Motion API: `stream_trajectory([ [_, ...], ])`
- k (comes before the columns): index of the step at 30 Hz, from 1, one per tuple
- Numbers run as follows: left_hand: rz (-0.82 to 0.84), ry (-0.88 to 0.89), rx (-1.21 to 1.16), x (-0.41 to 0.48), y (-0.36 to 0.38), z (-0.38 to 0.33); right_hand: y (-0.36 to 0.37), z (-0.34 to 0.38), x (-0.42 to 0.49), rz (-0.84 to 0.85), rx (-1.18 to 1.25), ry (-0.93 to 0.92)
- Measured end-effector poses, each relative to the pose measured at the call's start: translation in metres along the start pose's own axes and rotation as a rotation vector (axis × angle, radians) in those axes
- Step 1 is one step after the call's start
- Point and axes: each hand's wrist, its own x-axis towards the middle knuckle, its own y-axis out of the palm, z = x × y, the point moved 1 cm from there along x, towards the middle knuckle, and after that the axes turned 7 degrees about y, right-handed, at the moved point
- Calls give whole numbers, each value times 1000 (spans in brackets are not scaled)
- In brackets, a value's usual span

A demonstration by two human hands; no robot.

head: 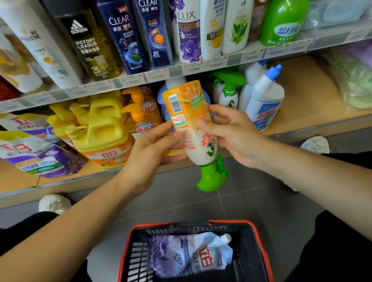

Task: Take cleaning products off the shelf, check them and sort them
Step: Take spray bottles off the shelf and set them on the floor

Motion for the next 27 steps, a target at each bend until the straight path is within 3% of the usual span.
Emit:
stream_trajectory([
  [5,-51,111,31,4,-4,-5,0,3,2,60,186,110],
  [11,225,-150,-122,1,-2,-4,6,4,-1,51,224,111],
  [17,58,90,128,-3,1,-9,7,5,-1,119,-73,67],
  [20,20,189,288,-2,-3,-12,1,4,1,85,-16,100],
  [27,53,262,347,-3,-5,-16,-6,8,7,48,120,165],
])
